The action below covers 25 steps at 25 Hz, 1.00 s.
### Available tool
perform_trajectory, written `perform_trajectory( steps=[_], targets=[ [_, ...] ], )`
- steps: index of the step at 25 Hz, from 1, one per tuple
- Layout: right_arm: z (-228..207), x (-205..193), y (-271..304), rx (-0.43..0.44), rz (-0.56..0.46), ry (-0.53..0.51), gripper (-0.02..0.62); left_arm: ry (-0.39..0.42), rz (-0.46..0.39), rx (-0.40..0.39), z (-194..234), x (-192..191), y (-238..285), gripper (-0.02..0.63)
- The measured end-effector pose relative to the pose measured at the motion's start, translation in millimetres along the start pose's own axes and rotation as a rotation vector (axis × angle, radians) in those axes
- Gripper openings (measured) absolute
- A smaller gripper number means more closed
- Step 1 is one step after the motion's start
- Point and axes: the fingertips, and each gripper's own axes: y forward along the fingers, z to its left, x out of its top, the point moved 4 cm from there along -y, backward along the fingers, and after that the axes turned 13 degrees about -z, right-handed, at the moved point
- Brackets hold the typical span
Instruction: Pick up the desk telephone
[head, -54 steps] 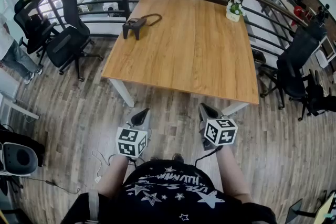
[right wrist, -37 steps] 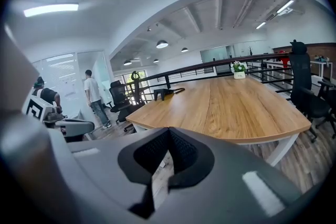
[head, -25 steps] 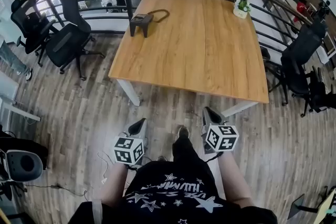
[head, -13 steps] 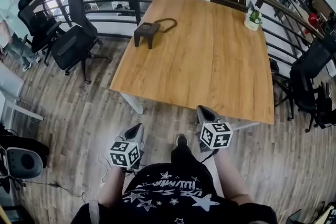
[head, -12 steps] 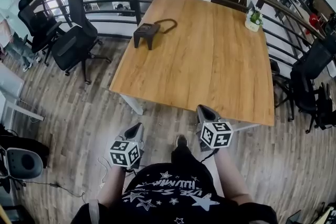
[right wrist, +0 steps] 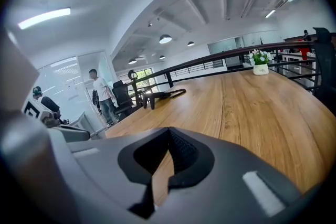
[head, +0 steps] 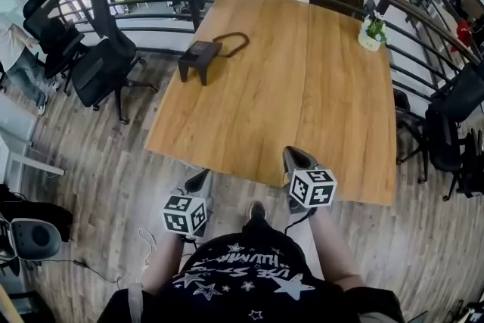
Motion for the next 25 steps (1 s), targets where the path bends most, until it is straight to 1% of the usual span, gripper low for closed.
perform_trajectory(
  steps=[5,14,17,21,23,25],
  targets=[
    [-25,11,28,0.035,0.017,0.007,0.002,-0.030,0.007,0.050,6,11,28,0.002],
    [-53,24,70,0.117,0.041,0.007,0.003,-0.102,-0.029,0.159,17,23,56,0.002],
    [-61,27,81,0.132,0.054,0.009,0.003,-0.146,-0.041,0.196,18,25,61,0.002],
    [-65,27,91,0.135,0.070,0.030,0.002,-0.196,-0.037,0.220,23,31,67,0.002],
    [-65,25,96,0.131,0.075,0.037,0.002,-0.241,-0.049,0.236,34,36,72,0.002],
    [-67,23,98,0.120,0.074,0.043,0.002,-0.302,-0.064,0.248,44,40,81,0.002]
  ],
)
